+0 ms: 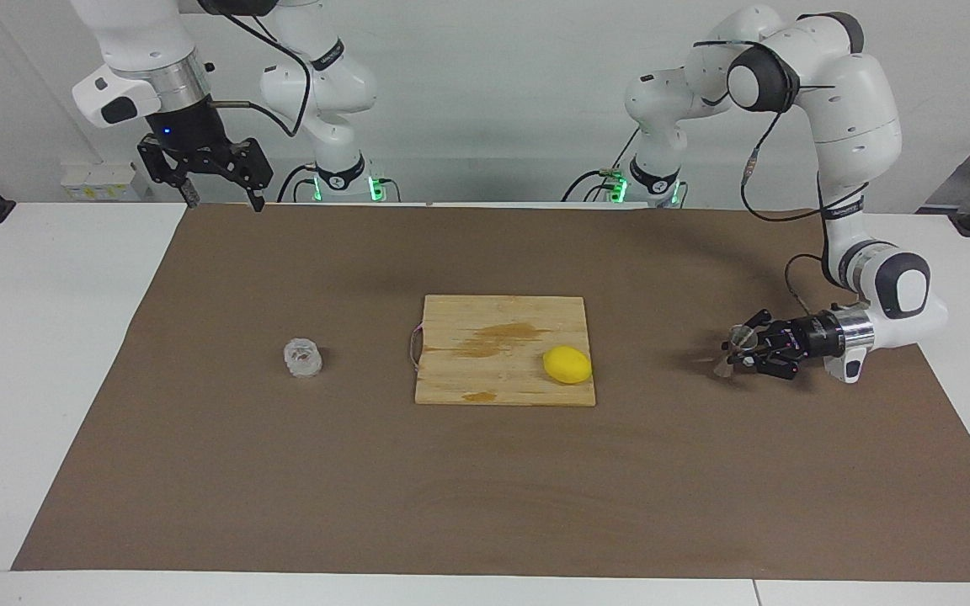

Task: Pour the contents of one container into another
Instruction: 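Close the left gripper around the small metal cup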

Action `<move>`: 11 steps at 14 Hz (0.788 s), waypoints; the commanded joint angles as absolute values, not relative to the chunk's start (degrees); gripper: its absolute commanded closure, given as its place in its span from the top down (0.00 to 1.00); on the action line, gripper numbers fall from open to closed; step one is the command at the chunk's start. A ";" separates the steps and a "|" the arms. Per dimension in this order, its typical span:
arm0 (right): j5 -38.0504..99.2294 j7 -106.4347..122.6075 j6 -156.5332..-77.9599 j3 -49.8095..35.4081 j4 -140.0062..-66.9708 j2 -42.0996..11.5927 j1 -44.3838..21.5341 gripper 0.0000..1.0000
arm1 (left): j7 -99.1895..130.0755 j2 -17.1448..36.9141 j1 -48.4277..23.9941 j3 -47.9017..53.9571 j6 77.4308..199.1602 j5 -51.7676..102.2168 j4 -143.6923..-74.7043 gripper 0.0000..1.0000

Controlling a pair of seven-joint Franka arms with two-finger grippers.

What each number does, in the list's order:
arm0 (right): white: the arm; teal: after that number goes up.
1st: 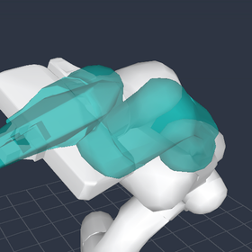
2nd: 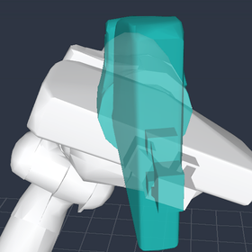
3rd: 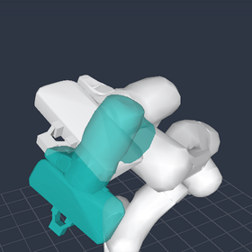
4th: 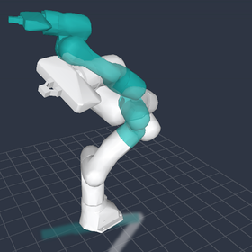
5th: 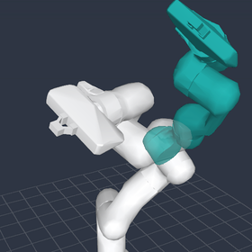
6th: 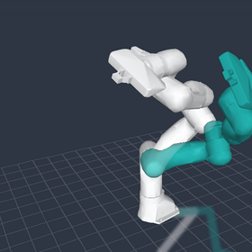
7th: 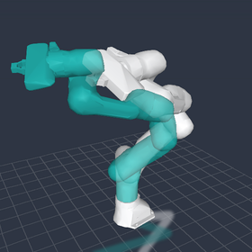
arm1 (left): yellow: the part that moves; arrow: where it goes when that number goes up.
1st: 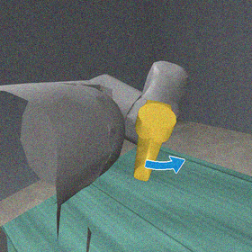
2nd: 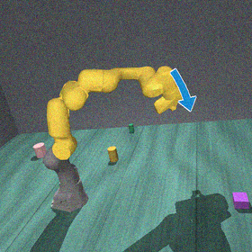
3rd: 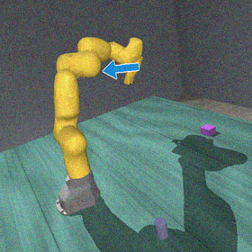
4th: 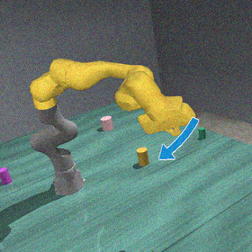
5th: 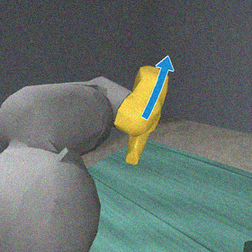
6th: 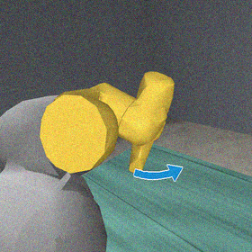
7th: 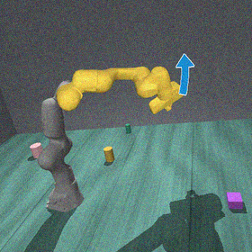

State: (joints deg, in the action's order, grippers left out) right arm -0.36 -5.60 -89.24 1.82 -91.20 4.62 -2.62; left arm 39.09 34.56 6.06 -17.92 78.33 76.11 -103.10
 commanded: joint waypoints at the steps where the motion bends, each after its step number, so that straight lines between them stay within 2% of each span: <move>1: 0.79 -6.15 -90.18 1.49 -92.55 5.36 -2.20 1.00 | 37.97 34.28 5.89 -17.14 76.82 78.83 -103.45 0.15; 7: 0.79 -5.98 -90.35 1.49 -94.48 6.24 -1.58 1.00 | 36.92 33.58 5.27 -13.89 77.43 82.17 -103.01 0.15; 11: 0.79 -6.15 -91.05 1.49 -94.92 6.59 -2.11 1.00 | 37.18 32.26 4.75 -10.82 79.62 82.62 -102.04 0.10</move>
State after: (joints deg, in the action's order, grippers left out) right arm -0.35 -5.65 -89.30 1.92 -92.60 4.78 -2.54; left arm 37.22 33.90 5.45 -11.57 78.15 81.78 -101.90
